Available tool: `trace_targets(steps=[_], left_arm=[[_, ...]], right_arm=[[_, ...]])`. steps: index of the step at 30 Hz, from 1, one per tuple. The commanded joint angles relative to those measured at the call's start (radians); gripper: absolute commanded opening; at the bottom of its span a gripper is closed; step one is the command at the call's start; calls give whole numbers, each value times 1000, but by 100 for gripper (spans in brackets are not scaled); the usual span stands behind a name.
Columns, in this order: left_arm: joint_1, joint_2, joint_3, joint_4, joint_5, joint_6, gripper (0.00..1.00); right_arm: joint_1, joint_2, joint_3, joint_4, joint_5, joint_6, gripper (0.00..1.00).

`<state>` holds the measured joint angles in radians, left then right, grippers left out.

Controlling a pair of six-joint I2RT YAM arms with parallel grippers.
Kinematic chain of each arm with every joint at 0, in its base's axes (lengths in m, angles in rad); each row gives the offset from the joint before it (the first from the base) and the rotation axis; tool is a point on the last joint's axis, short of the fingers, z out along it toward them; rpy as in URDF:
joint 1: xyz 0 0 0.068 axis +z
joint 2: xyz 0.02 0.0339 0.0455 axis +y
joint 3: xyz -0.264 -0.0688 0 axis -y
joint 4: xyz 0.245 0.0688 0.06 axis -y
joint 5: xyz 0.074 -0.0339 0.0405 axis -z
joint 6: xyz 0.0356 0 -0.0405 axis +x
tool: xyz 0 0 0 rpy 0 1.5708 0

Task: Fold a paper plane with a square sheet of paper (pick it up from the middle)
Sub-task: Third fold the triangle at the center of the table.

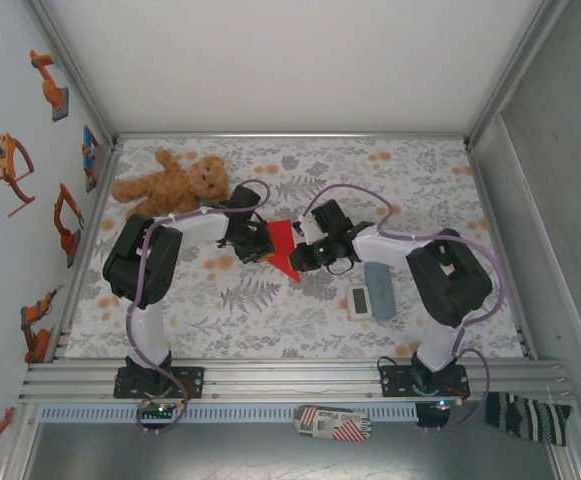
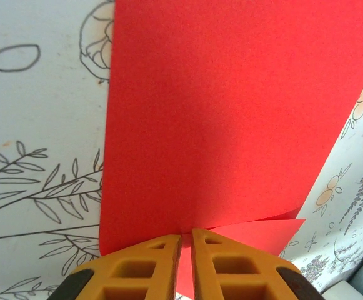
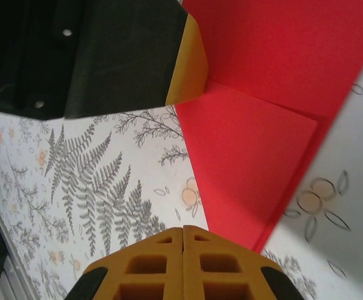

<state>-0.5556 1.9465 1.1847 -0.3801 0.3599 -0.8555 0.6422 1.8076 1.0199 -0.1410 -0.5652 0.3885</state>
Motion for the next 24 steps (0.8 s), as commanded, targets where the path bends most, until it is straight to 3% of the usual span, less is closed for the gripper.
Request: trace_targets(steps=[1,14,20,24], left_arm=[[5,82,-18,-40,-110,20,16],[8,15,29,-8,-88,78,16],[-7,-133,-66,211,-6,105,17],[-36,-146,-145,307,10,94,16]], right_arm=[[9,47,46,27,-7,45,0],[10,146,60,-84,63,9,0],[10,159,57,-117,86,3,0],[10,164,56,-119,87,6,0]])
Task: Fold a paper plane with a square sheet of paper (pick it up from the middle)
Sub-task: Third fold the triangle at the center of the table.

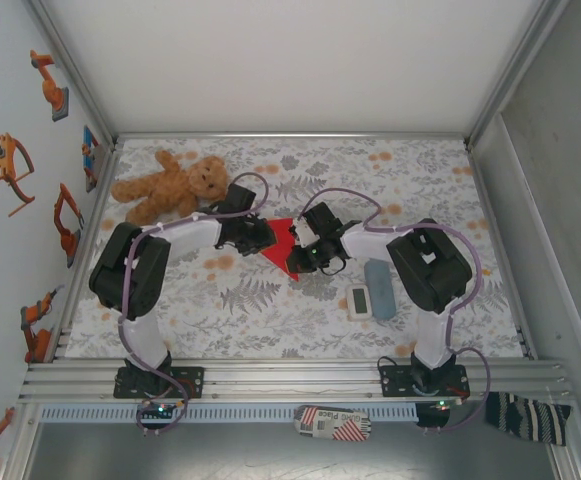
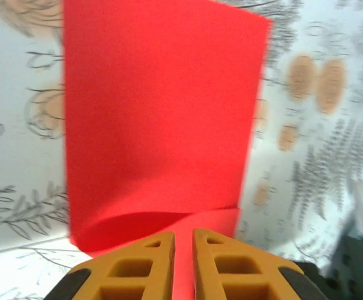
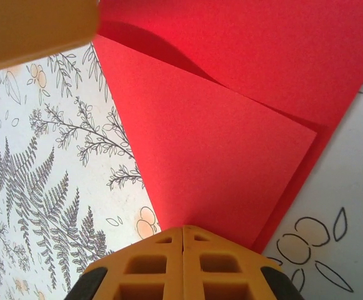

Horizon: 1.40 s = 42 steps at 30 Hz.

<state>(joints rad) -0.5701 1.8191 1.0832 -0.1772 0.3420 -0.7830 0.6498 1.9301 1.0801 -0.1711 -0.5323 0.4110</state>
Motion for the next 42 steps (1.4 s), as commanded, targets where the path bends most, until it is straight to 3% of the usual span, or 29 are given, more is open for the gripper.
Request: trace_targets(steps=[1,8,12,20,25,32,37,42], left_arm=[[-26,-10,-59,126,42,16,15],[-43,39,-114,220,55,0,12],[-38,66,-106,175,4,34,12],[56,63,-152,116,-59,112,12],[125,30,-157,100,-60,150,12],[152,-123,-68,-37,-109,183,13],[117,-182,-102,44,-13,104,13],[19,-119,-162,222,63,-27,13]], right_arm=[[2,43,-2,-90,54,-17,0],[2,50,0,-100,57,-17,0],[1,53,-4,-107,63,-17,0],[-2,53,-16,-118,83,-30,0],[-10,49,-12,-119,77,-46,0],[-15,61,51,-178,43,-117,0],[-15,52,74,-186,21,-126,0],[-15,49,85,-167,0,-110,0]])
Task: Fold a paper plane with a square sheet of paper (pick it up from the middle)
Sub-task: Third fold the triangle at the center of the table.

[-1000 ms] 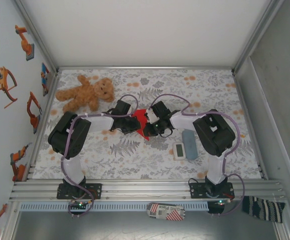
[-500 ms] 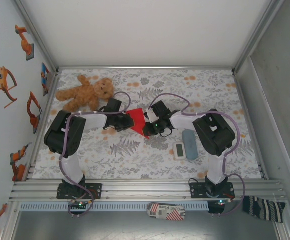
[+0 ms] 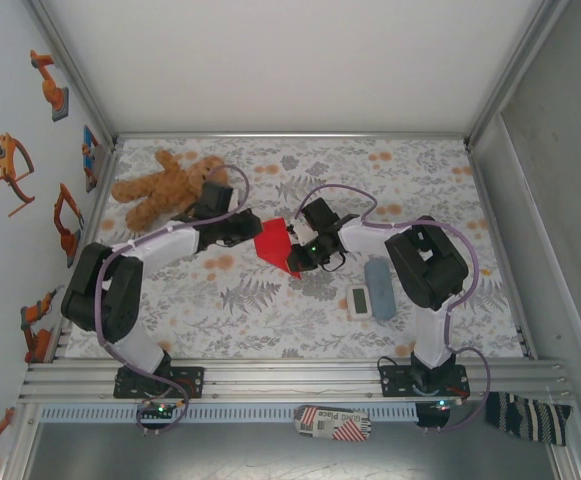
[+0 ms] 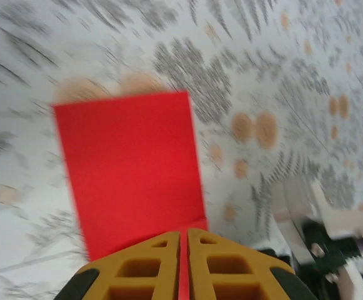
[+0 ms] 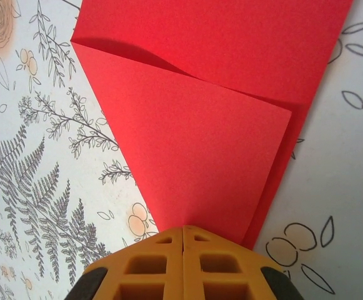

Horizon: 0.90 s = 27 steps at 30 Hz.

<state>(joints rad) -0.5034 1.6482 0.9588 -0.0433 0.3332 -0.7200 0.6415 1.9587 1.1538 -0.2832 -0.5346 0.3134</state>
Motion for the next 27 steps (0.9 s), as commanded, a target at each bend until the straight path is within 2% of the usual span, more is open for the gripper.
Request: trace_targets(steps=[1,10,15,20,23,27], left_arm=[[-60,72,-34,96,73,-99,13],[-71,183,-58,121,30,-108,12],[-66,221,-111,191,15,-111,12],[-67,256,-133,209,13,-125,12],[-67,254,-126,183,2,-115,11],[-67,247,-117,144,-9,-94,11]], right_arm=[[-6,20,12,-53,0,-10,0],[-11,-10,22,-24,-14,5,0],[-11,-20,23,-20,-20,17,0],[-11,-66,27,46,-76,77,0],[-11,-28,36,84,-139,122,0],[-14,19,39,85,-137,128,0]])
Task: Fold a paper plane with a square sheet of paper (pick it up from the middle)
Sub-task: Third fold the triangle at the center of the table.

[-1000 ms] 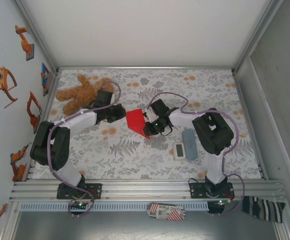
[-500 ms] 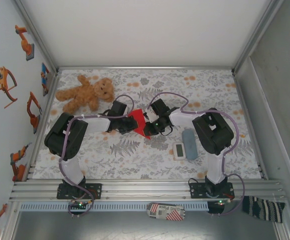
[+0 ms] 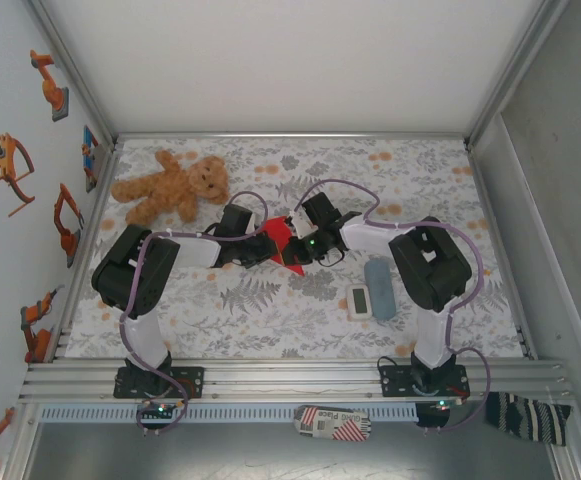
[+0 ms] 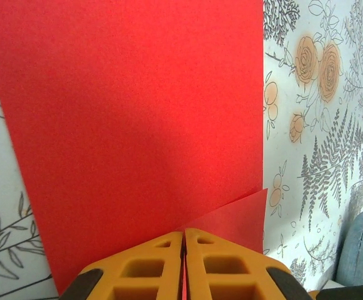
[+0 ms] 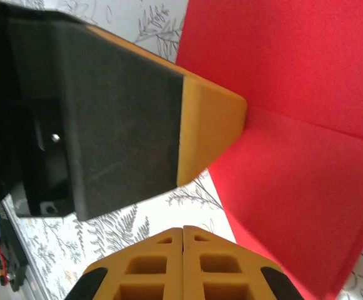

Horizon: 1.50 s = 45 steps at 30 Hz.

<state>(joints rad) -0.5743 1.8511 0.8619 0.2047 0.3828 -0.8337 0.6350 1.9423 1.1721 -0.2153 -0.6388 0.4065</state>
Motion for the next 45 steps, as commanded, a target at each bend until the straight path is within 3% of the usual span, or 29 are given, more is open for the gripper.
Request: trace_targets(steps=[1,10,18,27,33,45], left_arm=[[4,43,-18,-109,-60,24,11],[10,55,2,-171,-73,46,11],[20,64,18,-197,-75,56,10],[22,69,36,-214,-72,66,10],[21,69,48,-220,-66,71,10],[20,65,60,-226,-59,70,10]], right_arm=[[-10,41,19,18,-32,36,0],[-49,45,-66,13,-18,12,0],[-73,-53,-202,-45,-24,-89,0],[-89,-122,-227,-93,10,-130,0],[-85,-190,-204,-15,-34,-92,0],[-57,-14,-73,-2,-2,-47,0]])
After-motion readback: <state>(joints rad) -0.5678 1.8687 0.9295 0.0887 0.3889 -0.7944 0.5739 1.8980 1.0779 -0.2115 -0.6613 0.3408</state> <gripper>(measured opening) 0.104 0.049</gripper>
